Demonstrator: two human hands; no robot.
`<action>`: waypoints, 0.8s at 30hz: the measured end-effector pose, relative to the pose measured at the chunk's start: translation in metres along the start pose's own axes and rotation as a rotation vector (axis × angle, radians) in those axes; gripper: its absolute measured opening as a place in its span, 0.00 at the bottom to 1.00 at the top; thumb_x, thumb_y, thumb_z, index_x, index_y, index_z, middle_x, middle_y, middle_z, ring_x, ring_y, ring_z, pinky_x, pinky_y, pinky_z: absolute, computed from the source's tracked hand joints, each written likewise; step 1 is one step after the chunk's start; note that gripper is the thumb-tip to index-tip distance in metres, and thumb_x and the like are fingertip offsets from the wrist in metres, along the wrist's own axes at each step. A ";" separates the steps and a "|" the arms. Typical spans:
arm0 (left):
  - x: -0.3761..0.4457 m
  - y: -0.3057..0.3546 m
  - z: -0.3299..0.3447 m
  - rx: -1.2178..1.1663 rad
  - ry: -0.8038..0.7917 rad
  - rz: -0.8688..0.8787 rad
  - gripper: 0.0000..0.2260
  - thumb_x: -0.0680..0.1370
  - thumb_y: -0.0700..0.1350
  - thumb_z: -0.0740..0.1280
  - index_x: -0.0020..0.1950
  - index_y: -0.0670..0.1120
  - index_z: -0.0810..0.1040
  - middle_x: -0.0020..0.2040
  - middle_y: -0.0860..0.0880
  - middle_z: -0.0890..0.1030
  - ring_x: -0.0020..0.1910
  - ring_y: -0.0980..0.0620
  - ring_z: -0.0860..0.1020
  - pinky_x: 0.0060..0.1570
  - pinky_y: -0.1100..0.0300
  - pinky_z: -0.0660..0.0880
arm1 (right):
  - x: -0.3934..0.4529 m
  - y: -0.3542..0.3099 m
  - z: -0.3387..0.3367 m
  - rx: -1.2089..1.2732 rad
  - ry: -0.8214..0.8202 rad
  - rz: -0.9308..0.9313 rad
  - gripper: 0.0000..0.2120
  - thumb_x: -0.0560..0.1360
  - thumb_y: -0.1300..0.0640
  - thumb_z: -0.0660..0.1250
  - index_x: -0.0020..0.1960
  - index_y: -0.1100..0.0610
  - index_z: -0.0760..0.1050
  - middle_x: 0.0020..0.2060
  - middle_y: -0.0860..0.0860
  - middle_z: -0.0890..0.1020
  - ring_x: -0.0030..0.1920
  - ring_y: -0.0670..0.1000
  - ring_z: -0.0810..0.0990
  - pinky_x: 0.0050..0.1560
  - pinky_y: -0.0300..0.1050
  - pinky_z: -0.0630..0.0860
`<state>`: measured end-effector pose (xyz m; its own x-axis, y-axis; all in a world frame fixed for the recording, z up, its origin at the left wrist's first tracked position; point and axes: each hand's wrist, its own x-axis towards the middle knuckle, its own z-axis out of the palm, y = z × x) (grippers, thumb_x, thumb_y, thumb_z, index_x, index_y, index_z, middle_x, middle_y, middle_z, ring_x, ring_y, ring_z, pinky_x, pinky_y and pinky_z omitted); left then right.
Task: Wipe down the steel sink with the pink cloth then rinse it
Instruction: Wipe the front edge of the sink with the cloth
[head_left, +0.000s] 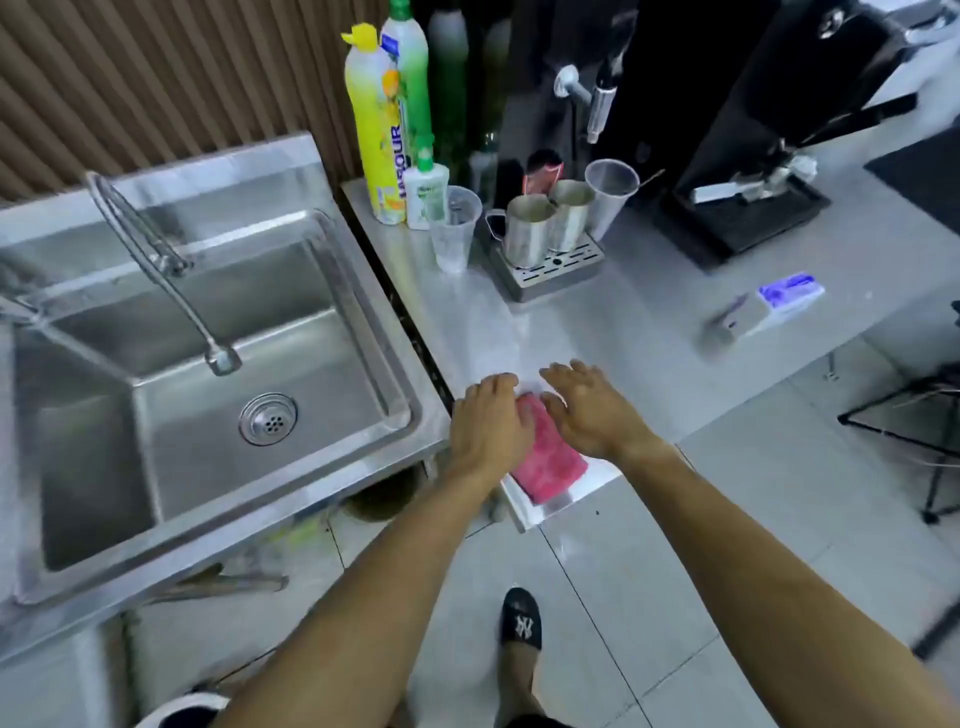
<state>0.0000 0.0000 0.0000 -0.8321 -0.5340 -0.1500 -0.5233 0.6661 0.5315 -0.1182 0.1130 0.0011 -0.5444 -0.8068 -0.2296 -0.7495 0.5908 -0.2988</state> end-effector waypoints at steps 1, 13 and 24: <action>-0.001 0.007 0.015 -0.042 -0.022 -0.075 0.17 0.84 0.50 0.60 0.71 0.46 0.73 0.70 0.45 0.77 0.69 0.43 0.73 0.67 0.48 0.68 | 0.002 0.015 0.009 -0.016 0.000 -0.012 0.23 0.85 0.51 0.53 0.77 0.60 0.68 0.75 0.58 0.72 0.76 0.64 0.65 0.77 0.62 0.59; 0.041 -0.036 0.084 0.306 -0.091 0.273 0.36 0.81 0.63 0.50 0.84 0.43 0.54 0.84 0.45 0.55 0.84 0.43 0.48 0.82 0.48 0.40 | -0.007 0.082 0.096 0.013 0.145 -0.060 0.27 0.86 0.48 0.48 0.82 0.57 0.59 0.82 0.56 0.59 0.83 0.60 0.54 0.82 0.59 0.49; 0.032 -0.017 0.111 0.301 0.056 0.046 0.34 0.83 0.60 0.53 0.85 0.45 0.51 0.85 0.45 0.51 0.84 0.42 0.45 0.81 0.42 0.49 | -0.007 0.076 0.111 0.001 0.268 -0.005 0.27 0.86 0.49 0.47 0.82 0.60 0.59 0.82 0.57 0.59 0.83 0.59 0.54 0.83 0.58 0.50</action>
<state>-0.0383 0.0288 -0.1062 -0.8491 -0.5220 -0.0812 -0.5233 0.8101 0.2644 -0.1292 0.1644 -0.1230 -0.6212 -0.7832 0.0258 -0.7520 0.5866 -0.3007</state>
